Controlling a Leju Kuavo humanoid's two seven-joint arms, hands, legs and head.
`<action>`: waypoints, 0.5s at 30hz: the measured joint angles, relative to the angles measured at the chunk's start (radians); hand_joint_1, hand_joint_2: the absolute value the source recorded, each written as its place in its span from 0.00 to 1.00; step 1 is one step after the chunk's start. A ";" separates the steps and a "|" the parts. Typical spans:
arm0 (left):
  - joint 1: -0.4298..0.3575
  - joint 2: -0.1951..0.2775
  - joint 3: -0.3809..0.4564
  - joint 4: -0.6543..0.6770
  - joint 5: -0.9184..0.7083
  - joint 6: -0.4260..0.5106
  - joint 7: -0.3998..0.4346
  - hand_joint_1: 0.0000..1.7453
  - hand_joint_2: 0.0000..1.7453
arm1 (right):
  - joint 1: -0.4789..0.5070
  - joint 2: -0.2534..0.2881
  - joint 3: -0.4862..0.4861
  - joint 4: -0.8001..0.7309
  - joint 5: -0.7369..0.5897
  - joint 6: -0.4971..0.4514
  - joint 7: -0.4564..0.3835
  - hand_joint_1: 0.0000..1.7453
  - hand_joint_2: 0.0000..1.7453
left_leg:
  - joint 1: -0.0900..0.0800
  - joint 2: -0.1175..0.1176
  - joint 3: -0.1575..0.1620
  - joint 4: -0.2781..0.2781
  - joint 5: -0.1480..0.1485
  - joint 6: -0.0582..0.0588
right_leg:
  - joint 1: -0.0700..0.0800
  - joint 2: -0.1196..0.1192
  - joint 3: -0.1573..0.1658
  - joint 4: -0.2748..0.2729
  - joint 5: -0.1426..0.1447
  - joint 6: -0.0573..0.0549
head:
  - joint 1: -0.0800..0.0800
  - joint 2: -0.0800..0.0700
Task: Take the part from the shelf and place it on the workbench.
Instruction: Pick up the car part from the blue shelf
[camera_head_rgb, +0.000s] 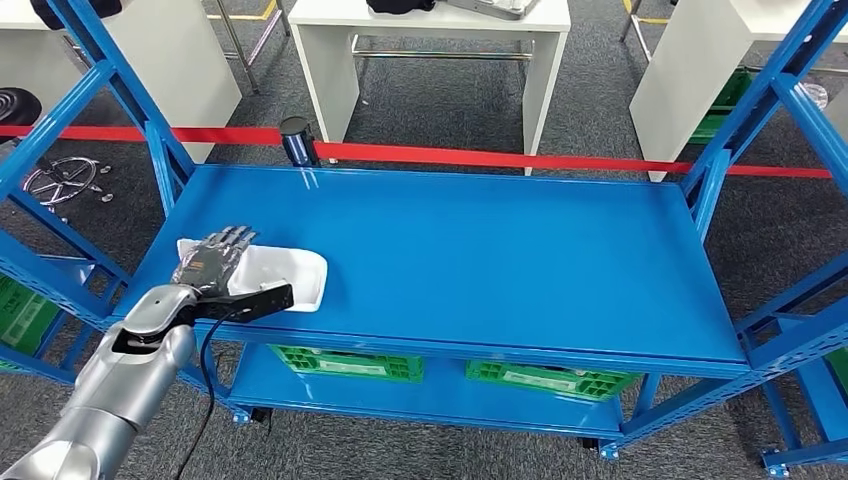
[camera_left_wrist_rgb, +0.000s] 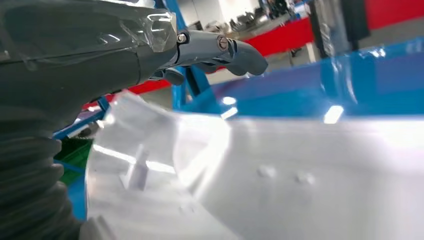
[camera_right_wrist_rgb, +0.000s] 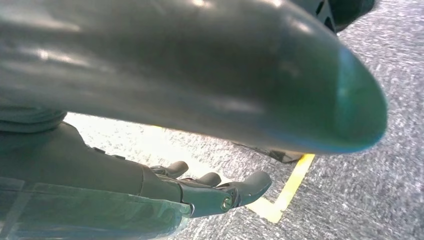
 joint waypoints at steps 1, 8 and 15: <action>-0.001 -0.004 -0.004 0.007 0.001 -0.004 -0.003 0.99 1.00 | 0.000 0.001 0.000 0.000 0.000 0.000 0.001 0.00 0.00 | 0.001 0.000 -0.021 0.041 -0.009 -0.001 | 0.001 0.000 0.000 0.000 0.000 0.000 | 0.000 0.000; -0.031 -0.021 -0.028 0.047 0.025 -0.021 -0.032 1.00 1.00 | -0.005 0.007 0.000 -0.003 0.003 -0.004 0.003 0.00 0.00 | -0.011 0.002 0.106 -0.226 0.113 0.033 | 0.009 0.002 -0.002 0.000 0.001 0.006 | 0.001 0.000; -0.031 -0.027 -0.041 0.055 0.035 -0.012 -0.034 1.00 1.00 | -0.006 0.005 0.004 -0.004 0.006 0.000 0.006 0.00 0.00 | -0.007 0.004 0.117 -0.258 0.131 0.052 | 0.006 0.000 -0.107 0.211 -0.092 0.013 | 0.004 0.000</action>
